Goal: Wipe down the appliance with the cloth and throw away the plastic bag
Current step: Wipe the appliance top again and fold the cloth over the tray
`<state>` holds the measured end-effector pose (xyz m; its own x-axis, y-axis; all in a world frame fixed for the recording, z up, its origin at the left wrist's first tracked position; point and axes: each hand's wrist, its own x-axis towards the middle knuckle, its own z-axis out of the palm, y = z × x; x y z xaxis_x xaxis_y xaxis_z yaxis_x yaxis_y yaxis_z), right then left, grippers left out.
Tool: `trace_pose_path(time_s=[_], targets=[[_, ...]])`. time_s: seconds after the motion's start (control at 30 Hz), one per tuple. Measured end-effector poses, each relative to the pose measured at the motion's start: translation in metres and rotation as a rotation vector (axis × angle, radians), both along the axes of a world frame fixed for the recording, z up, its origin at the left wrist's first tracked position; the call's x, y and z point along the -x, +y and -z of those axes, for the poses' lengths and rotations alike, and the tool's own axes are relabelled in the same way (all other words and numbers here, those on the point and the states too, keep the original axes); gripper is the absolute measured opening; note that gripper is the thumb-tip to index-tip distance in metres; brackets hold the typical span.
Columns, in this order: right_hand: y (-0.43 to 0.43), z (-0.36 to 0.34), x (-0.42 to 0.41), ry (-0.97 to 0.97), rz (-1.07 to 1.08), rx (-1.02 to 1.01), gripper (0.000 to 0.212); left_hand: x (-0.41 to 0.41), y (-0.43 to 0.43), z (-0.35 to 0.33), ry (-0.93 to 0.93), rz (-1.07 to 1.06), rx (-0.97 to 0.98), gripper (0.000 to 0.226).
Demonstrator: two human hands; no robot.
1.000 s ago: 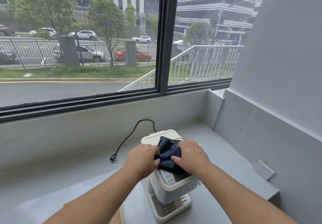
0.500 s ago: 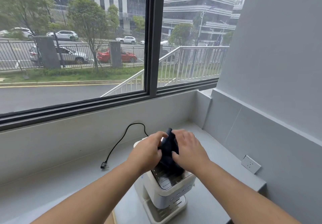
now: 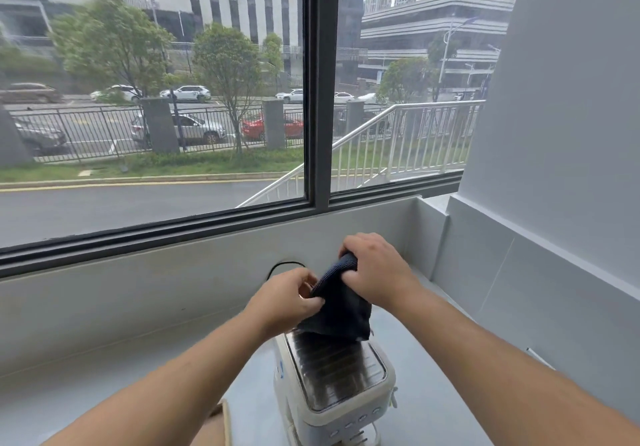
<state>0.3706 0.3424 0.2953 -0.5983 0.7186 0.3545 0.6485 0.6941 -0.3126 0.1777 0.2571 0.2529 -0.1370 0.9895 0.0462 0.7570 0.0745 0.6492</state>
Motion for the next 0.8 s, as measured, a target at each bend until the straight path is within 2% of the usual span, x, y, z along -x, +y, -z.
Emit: trace_pose_path(time_s=[0.03,0.13,0.2,0.27,0.33,0.4,0.5,0.57,0.67,0.77,0.8], targets=[[0.004,-0.003,0.002,0.024,-0.012,-0.003,0.017,0.002,0.000,-0.001,-0.004,-0.034,0.004,0.016],[0.015,-0.005,0.010,0.069,-0.022,-0.001,0.022,0.006,-0.003,-0.006,-0.134,-0.118,-0.010,0.022],[0.020,-0.002,0.017,0.126,-0.024,0.030,0.037,0.007,-0.006,-0.011,-0.224,-0.166,-0.031,0.018],[0.022,0.002,0.024,0.200,-0.027,0.064,0.052,0.009,-0.013,-0.015,-0.402,-0.214,-0.074,0.010],[0.021,0.008,0.033,0.247,-0.035,0.068,0.052,0.013,-0.019,-0.019,-0.564,-0.250,-0.114,0.029],[0.019,0.012,0.042,0.276,-0.058,0.075,0.045,0.019,-0.028,-0.024,-0.647,-0.274,-0.132,0.040],[0.011,0.013,0.057,0.167,-0.221,0.156,0.031,0.027,-0.043,-0.030,-0.645,-0.350,-0.174,0.024],[0.001,0.015,0.069,0.040,-0.361,0.250,0.037,0.034,-0.053,-0.030,-0.600,-0.405,-0.176,0.018],[-0.015,0.022,0.089,-0.075,-0.461,0.334,0.048,0.047,-0.072,-0.030,-0.605,-0.459,-0.195,0.017],[-0.031,0.032,0.109,-0.130,-0.504,0.306,0.031,0.064,-0.095,-0.028,-0.621,-0.511,-0.208,0.014],[-0.037,0.035,0.117,-0.139,-0.513,0.291,0.025,0.071,-0.104,-0.027,-0.635,-0.511,-0.199,0.020]])
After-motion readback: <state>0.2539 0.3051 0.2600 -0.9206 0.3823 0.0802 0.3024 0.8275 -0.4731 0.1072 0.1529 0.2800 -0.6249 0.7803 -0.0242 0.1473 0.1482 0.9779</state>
